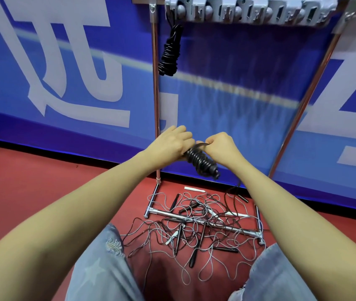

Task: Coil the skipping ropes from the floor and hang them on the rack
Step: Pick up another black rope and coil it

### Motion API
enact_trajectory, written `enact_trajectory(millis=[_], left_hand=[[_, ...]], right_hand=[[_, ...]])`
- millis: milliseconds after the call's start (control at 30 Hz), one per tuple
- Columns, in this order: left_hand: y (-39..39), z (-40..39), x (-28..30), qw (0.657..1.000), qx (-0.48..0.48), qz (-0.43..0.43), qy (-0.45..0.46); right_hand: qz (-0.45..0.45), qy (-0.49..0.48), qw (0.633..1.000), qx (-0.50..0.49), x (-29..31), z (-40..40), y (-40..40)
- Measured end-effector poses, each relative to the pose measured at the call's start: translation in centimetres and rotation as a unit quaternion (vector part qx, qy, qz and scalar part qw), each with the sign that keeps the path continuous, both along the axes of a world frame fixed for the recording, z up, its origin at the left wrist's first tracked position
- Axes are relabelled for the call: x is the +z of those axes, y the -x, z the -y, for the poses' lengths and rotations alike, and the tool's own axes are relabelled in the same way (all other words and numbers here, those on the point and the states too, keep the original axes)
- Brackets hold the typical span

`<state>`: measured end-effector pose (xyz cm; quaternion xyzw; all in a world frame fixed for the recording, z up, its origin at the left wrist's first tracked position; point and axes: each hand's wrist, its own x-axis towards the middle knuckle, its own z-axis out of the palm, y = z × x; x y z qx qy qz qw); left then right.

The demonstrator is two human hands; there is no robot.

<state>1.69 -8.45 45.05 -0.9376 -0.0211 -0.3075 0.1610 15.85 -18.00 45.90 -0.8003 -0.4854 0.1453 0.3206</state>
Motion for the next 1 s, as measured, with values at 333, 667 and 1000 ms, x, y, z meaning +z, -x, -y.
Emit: enact_trajectory(millis=[333,667,1000], left_hand=[[-2.1,3.0,1.1,0.82,0.189,0.135,0.523],[-2.3,1.6,-0.7,0.884,0.381,-0.083,0.257],[-1.7,2.0,0.1,0.9,0.303,-0.314,0.014]], right_hand=[[0.072,0.031,0.997,0.009,-0.1,1.4,0.2],[0.09,0.04,0.993,0.067,1.0,2.3,1.6],[0.306,0.015,0.947,0.093,1.6,1.6,1.8]])
